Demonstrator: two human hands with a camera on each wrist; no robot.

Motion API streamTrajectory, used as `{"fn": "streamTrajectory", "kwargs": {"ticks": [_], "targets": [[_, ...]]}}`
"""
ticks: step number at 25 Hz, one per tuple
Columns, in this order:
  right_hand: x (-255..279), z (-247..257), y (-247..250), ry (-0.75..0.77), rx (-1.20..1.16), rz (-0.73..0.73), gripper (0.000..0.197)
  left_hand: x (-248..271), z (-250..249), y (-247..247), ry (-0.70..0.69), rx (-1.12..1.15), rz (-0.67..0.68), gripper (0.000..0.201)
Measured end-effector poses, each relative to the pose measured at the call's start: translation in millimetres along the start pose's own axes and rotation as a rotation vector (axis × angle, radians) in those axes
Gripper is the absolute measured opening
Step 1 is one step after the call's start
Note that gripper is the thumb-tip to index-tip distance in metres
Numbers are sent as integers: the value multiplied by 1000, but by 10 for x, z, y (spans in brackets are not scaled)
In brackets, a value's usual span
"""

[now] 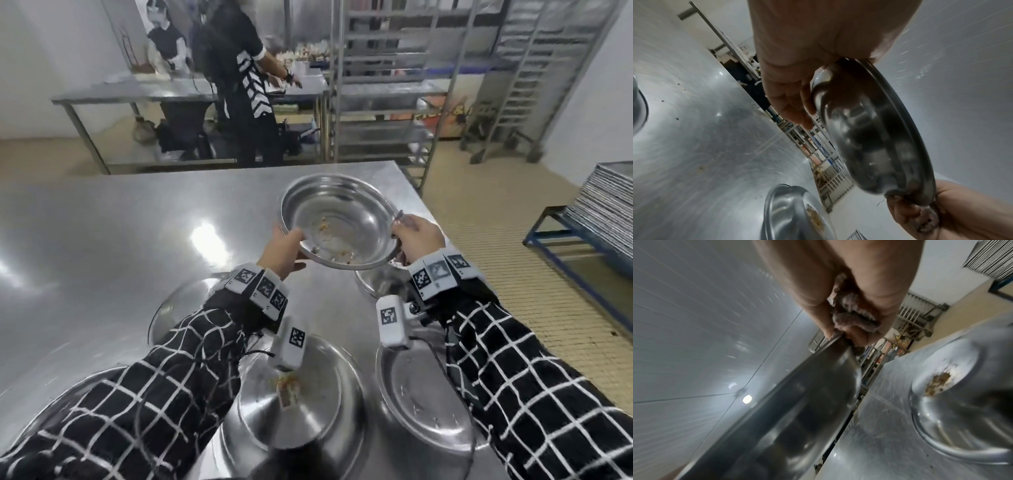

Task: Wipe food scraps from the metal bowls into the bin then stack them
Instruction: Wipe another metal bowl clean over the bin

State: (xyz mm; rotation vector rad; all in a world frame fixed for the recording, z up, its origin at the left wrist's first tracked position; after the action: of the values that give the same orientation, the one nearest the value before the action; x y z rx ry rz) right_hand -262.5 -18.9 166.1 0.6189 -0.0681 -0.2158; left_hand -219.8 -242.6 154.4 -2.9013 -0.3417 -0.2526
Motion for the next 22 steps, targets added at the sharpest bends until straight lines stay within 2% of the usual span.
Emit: {"fn": "streamTrajectory", "kwargs": {"ticks": [5,10,14,18,22], "targets": [[896,-273,768,-46,43,-154,23,624,104,-397,-1,-1,129,30],[1730,-627,1466,-170,13,-280,24,1238,327,-946,47,142,286,30],[2279,-1107,2075,-265,-9,-431,24,1676,649,-1611,161,181,474,53],[2506,-1632,2532,-303,-57,-541,24,1983,963,-2248,224,124,567,33],[2387,-2336,3028,-330,-215,-574,14,2119,1361,-3026,238,112,600,46]]}}
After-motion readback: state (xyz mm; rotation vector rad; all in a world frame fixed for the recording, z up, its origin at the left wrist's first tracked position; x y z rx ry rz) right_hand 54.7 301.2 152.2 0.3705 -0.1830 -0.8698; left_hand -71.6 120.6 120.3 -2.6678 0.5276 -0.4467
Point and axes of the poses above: each hand's wrist, its own x-axis away from the middle knuckle, its own y-axis out of the back of the hand, z = x × y, the point moved 4 cm from there along -x, towards the middle knuckle, and after that the axes turned 15 degrees about x, right-handed, at the moved point
